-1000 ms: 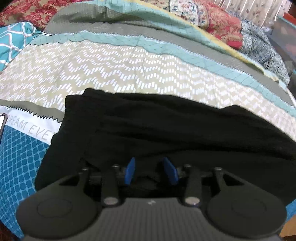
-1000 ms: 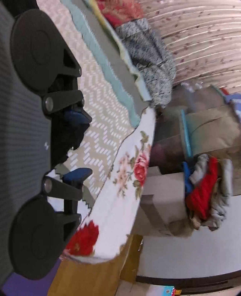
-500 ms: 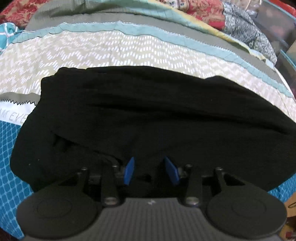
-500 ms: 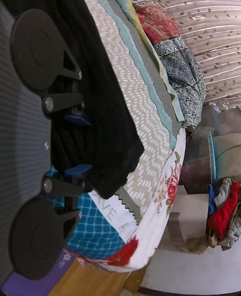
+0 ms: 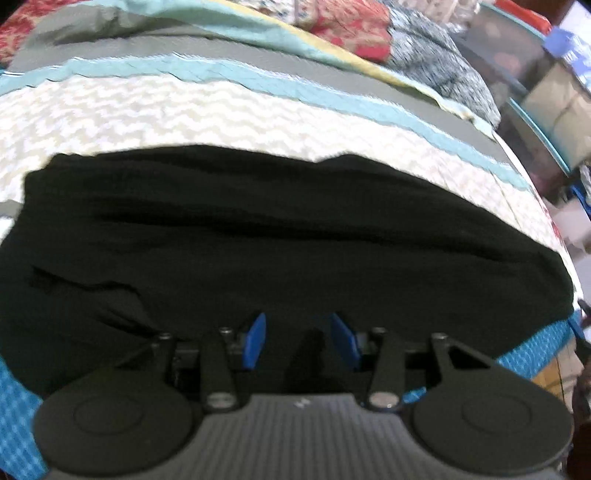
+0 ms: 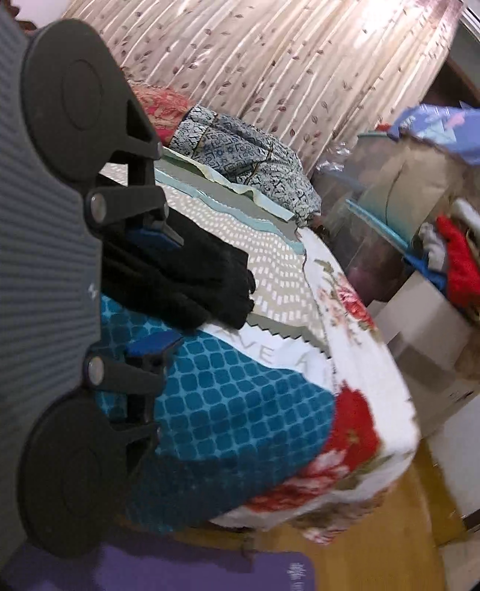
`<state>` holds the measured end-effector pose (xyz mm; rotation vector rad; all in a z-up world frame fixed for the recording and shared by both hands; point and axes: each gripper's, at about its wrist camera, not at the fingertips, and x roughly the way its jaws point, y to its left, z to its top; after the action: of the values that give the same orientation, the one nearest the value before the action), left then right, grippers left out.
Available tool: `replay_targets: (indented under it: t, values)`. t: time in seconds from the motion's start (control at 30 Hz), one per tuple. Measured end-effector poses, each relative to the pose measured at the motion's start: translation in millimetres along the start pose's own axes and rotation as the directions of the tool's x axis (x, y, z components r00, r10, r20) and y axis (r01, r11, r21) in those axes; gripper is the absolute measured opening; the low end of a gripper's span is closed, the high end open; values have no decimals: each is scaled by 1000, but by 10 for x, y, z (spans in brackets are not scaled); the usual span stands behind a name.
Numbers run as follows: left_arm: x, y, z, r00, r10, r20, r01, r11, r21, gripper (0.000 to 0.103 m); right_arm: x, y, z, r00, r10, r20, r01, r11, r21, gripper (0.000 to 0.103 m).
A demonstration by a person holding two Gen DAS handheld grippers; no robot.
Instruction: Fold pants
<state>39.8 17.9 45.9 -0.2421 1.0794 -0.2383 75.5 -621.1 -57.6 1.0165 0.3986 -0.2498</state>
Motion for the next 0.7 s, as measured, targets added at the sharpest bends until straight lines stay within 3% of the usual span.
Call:
replay_targets:
  t: [0.27,0.33,0.37,0.47,0.6,0.7]
  values:
    - [186,-93,-69,998,21,-53,-20,1000,15,41,239,22,21,1000,-4,6,4,1000,22,52]
    - [201,-78,-61,998,15,-57,-15,1000,-1,41,293,56,20,1000,-18,4,18,1000,18,43]
    - [199,-67,-60,998,10,-56,-11,1000,-7,39,313,85,24,1000,-28,-2,28,1000,7,25]
    - [183,-53,-54,999,4,-50,-4,1000,-6,38,256,226,34,1000,-18,7,18,999,-31,17]
    - [114,2,-29,1000,-4,-29,3,1000,-20,38,0,752,-70,998,66,23,-59,974,-217,16]
    - [35,55,-18,1000,-5,-3,5,999,-33,38,-183,1284,-316,987,157,-25,-153,895,-419,15]
